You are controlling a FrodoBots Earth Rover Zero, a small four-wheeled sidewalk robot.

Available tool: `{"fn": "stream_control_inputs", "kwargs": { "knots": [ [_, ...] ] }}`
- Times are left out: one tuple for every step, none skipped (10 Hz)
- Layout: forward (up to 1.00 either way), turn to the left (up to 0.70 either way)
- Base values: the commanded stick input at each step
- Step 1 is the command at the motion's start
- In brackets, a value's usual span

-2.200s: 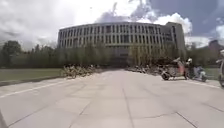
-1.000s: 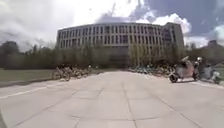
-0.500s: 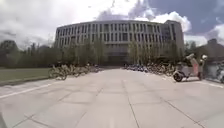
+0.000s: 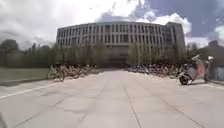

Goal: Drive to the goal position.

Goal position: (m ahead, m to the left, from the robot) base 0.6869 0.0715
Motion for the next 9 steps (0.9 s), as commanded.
{"fn": "stream_control_inputs", "kwargs": {
  "knots": [
    [0.70,0.03],
    [0.70,0.03],
    [0.70,0.03],
    [0.70,0.03],
    [0.70,0.03],
    [0.70,0.03],
    [0.70,0.03],
    [0.70,0.03],
    [0.70,0.03]
  ]
}}
